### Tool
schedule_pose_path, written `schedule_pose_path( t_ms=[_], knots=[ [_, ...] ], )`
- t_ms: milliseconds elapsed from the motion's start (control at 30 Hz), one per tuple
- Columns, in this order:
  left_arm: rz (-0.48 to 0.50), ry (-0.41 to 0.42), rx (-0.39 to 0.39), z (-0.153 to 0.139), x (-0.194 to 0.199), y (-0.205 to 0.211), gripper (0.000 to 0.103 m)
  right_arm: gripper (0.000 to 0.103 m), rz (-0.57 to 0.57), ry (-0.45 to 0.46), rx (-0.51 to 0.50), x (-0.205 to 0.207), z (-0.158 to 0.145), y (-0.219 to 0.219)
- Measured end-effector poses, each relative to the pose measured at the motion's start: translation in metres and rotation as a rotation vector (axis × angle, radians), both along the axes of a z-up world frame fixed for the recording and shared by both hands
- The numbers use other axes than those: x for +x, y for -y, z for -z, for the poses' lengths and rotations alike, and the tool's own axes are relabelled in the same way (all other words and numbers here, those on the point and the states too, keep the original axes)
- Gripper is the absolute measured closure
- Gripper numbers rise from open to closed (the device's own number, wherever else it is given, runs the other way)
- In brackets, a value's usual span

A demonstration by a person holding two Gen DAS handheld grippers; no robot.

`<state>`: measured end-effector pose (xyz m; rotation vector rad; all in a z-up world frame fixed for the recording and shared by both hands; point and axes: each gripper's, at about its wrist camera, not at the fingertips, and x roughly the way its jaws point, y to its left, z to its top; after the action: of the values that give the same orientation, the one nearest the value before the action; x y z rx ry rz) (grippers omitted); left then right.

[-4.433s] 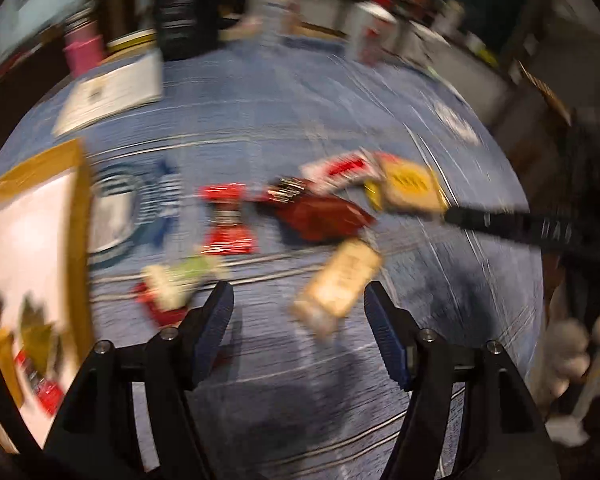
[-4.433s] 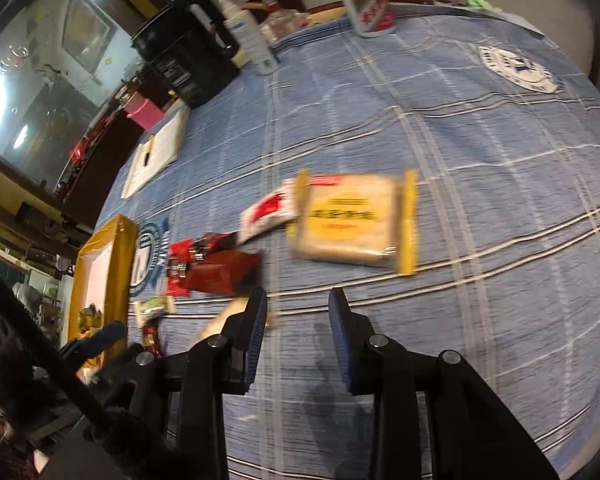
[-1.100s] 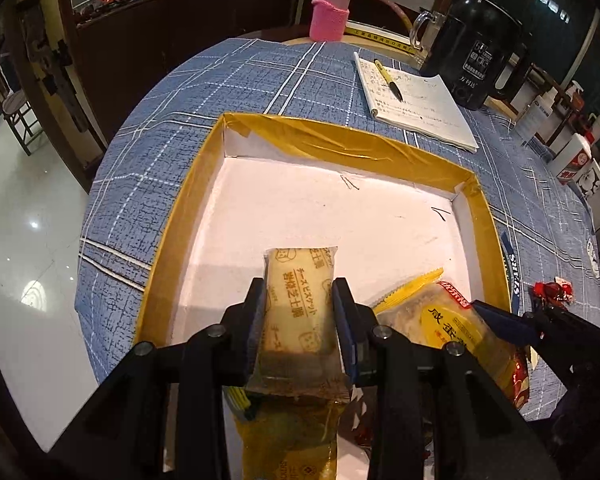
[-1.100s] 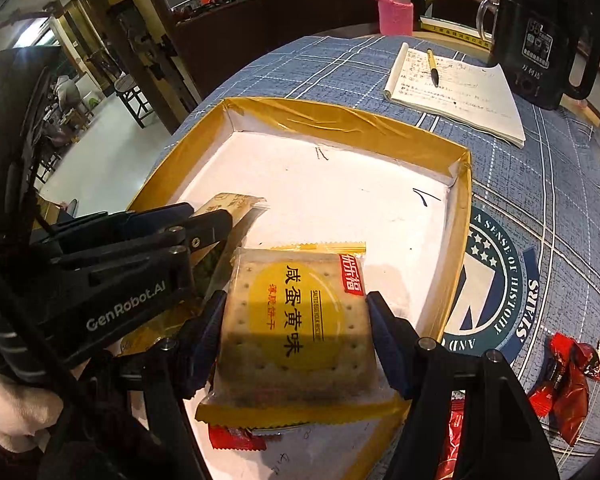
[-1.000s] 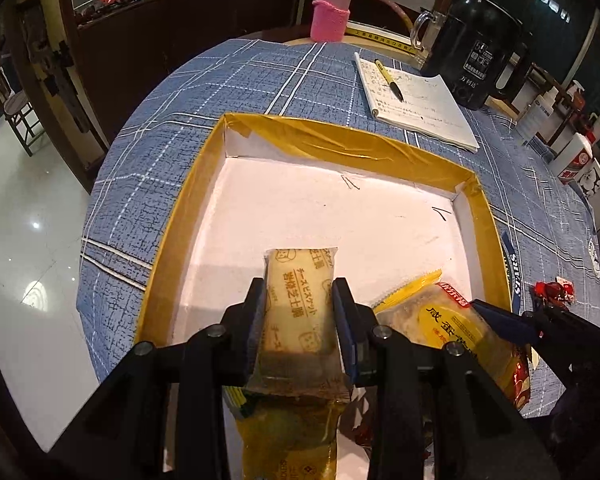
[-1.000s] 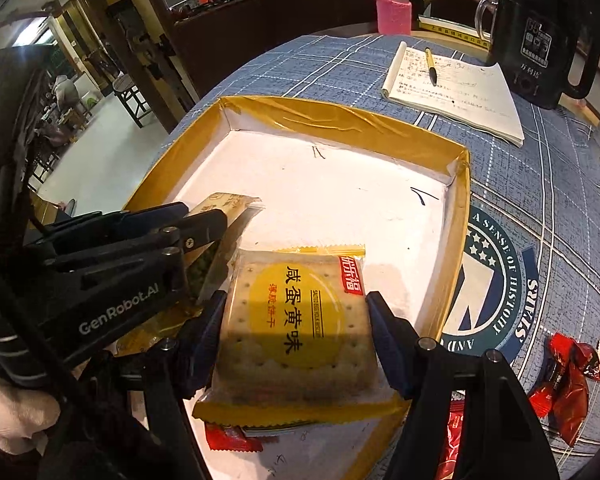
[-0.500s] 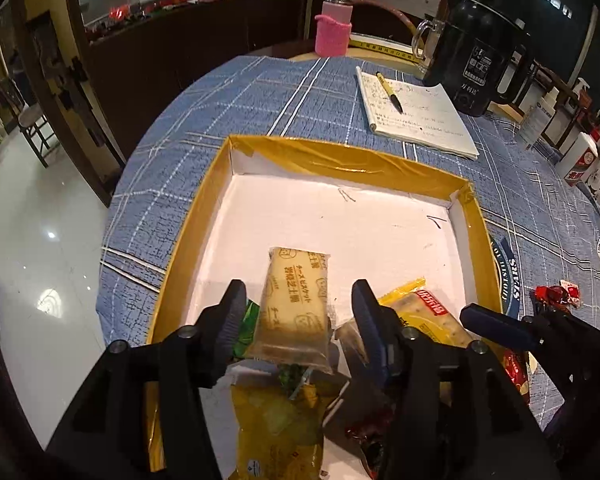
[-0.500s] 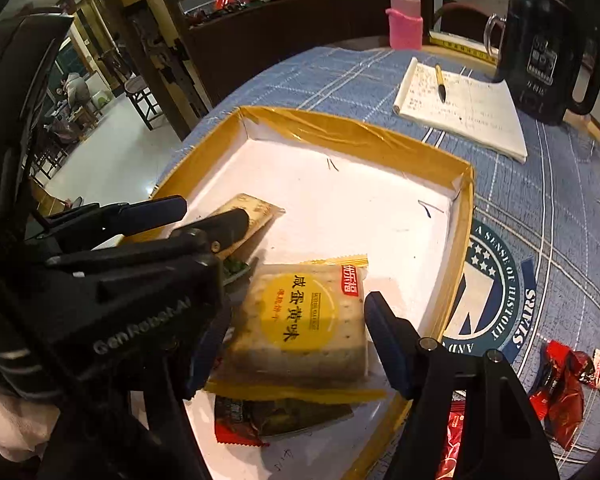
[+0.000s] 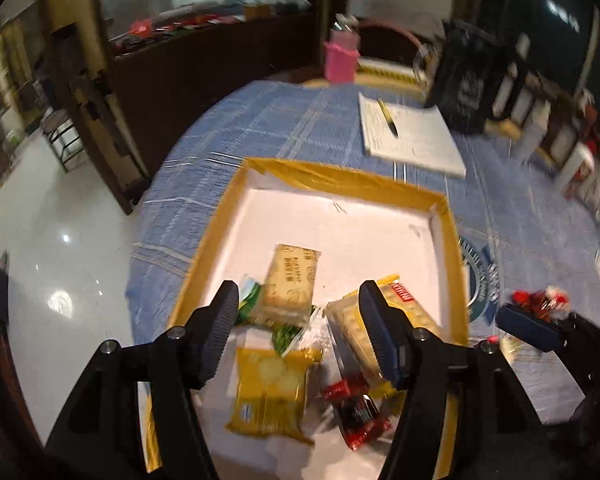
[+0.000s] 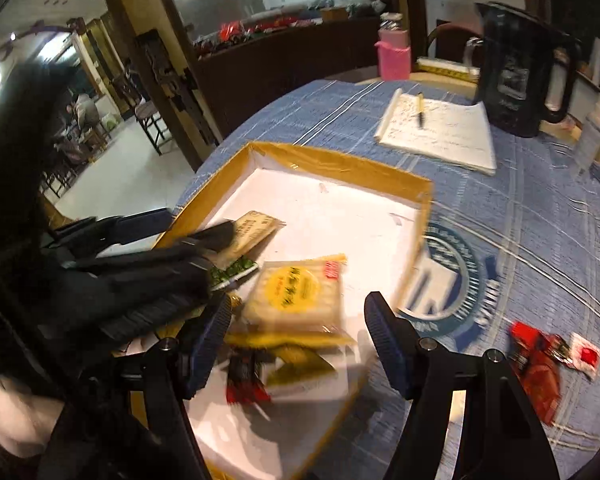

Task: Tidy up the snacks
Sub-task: 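Lift both tools away from the tray back toward the remaining snacks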

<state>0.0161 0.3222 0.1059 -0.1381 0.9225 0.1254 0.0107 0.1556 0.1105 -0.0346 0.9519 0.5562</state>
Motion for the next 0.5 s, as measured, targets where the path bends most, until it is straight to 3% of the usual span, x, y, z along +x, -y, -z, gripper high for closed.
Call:
schedule_pose_path(
  t_ms=[233,333,367,433,500],
  knots=[
    [-0.151,0.119,-0.181,-0.047,-0.078,-0.028,0.04,0.034,0.143,-0.002,0.082,-0.023,-0.018,0.097],
    [-0.205,0.145,-0.186,-0.062,-0.108,-0.027,0.039,0.034,0.211,-0.028,0.124,-0.032,-0.021,0.143],
    [-0.22,0.157,-0.189,-0.066,-0.117,-0.027,0.037,0.034,0.23,-0.029,0.133,-0.037,-0.022,0.156],
    [-0.249,0.19,-0.213,-0.077,-0.136,-0.027,0.023,0.034,0.26,-0.02,0.14,-0.045,-0.026,0.177],
    [-0.28,0.2,-0.226,-0.086,-0.149,-0.028,0.021,0.034,0.282,-0.007,0.148,-0.053,-0.033,0.196]
  ],
)
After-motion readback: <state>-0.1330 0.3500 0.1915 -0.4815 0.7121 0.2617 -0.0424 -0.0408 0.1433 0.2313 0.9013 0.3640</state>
